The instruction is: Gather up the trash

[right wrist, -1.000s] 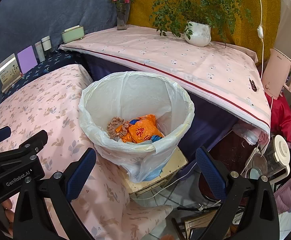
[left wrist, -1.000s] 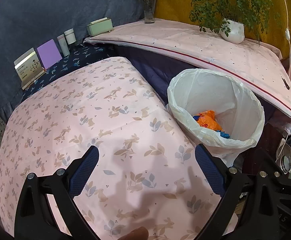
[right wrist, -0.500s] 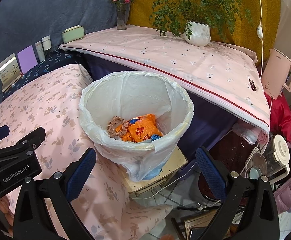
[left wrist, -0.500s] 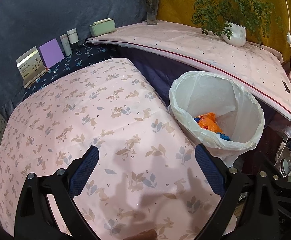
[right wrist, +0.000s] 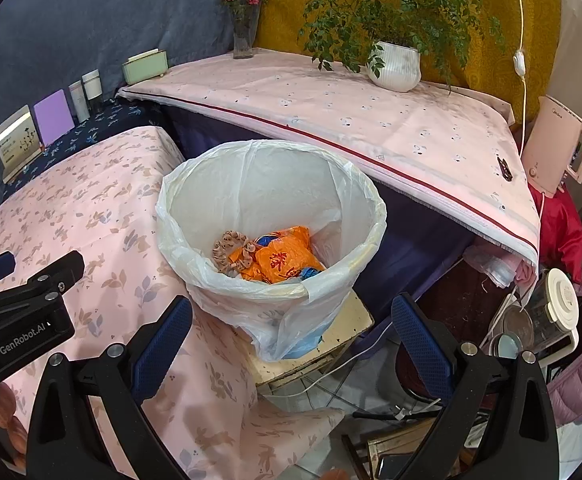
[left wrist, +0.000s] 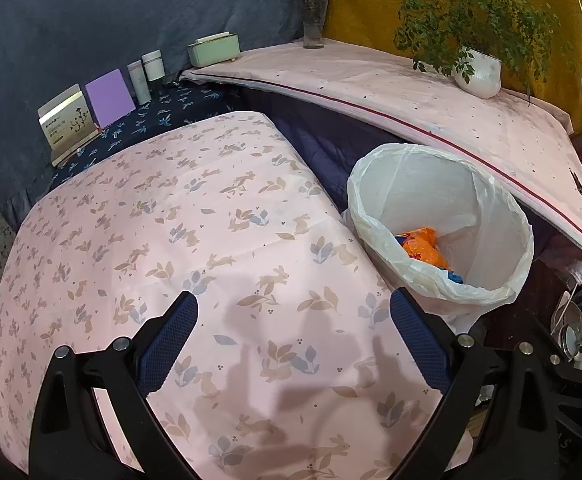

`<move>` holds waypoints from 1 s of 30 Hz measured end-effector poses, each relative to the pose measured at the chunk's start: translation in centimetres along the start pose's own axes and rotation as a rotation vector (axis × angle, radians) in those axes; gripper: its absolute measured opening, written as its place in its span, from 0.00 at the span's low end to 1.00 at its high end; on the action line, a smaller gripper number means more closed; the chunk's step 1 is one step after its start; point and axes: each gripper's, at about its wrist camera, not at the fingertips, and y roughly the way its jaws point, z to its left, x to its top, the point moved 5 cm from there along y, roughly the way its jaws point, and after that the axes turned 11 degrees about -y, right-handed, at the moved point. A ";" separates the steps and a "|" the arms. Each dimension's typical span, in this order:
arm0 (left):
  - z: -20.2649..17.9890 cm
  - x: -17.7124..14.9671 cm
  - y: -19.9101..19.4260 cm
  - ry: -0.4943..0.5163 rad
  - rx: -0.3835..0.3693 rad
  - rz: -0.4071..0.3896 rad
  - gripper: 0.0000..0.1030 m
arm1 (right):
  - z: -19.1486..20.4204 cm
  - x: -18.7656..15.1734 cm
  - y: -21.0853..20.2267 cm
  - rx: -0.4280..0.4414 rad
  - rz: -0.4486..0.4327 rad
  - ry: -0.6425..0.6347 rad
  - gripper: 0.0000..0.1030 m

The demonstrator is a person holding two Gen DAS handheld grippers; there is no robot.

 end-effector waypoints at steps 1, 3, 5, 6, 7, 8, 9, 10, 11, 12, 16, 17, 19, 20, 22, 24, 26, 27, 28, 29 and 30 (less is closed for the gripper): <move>0.0 0.0 0.0 0.001 0.000 0.001 0.90 | 0.0 0.0 0.0 0.000 0.000 0.000 0.93; 0.0 0.0 0.0 0.004 0.003 -0.002 0.90 | -0.1 0.0 0.1 -0.002 0.002 0.001 0.93; 0.0 0.0 0.0 0.008 0.005 -0.004 0.90 | -0.2 0.0 0.1 -0.002 0.003 0.002 0.93; -0.1 0.0 0.0 0.011 0.006 -0.006 0.90 | -0.1 0.0 0.1 -0.002 0.003 0.001 0.93; -0.1 0.0 0.0 0.014 0.007 -0.007 0.90 | -0.1 0.0 0.1 -0.003 0.003 0.000 0.93; -0.1 -0.1 0.0 0.016 0.007 -0.008 0.90 | -0.1 0.0 0.1 -0.002 0.003 0.000 0.93; -0.1 -0.1 0.0 0.018 0.006 -0.009 0.90 | -0.1 0.0 0.1 -0.002 0.002 -0.001 0.93; -0.2 -0.1 0.0 0.020 0.007 -0.010 0.90 | -0.1 0.0 0.1 -0.002 0.002 -0.002 0.93; -0.2 0.0 0.0 0.021 0.006 -0.010 0.90 | -0.1 0.0 0.1 -0.002 0.002 -0.003 0.93; -0.2 -0.1 0.0 0.023 0.005 -0.010 0.90 | -0.1 0.0 0.1 -0.002 0.002 -0.002 0.93; -0.4 -0.1 0.0 0.029 0.004 -0.008 0.90 | -0.1 0.0 0.1 -0.002 0.003 0.000 0.93; -0.4 0.0 0.0 0.031 0.004 -0.009 0.90 | -0.1 0.0 0.1 -0.002 0.003 0.000 0.93; -0.5 -0.1 0.0 0.033 0.006 -0.011 0.90 | -0.1 0.0 0.1 -0.004 0.002 -0.002 0.93; -0.5 -0.1 0.0 0.031 0.005 -0.010 0.90 | -0.1 0.0 0.1 -0.002 0.002 0.000 0.93; -0.5 -0.1 0.0 0.031 0.005 -0.010 0.90 | -0.1 0.0 0.1 -0.003 0.001 0.000 0.93; -0.5 -0.1 0.0 0.032 0.005 -0.010 0.90 | -0.1 0.0 0.1 -0.002 0.003 0.000 0.93; -0.5 -0.2 0.0 0.035 0.006 -0.010 0.90 | -0.1 0.0 0.2 -0.001 0.003 -0.001 0.93; -0.6 -0.2 0.0 0.037 0.006 -0.011 0.90 | -0.1 0.0 0.2 -0.002 0.004 0.000 0.93; -0.6 -0.2 0.0 0.039 0.006 -0.012 0.90 | -0.1 0.0 0.2 -0.002 0.004 0.002 0.93; -0.7 -0.3 0.0 0.039 0.005 -0.011 0.90 | -0.2 0.0 0.2 -0.001 0.005 0.003 0.93; -0.7 -0.3 0.0 0.040 0.004 -0.011 0.90 | -0.2 0.0 0.2 -0.002 0.005 0.003 0.93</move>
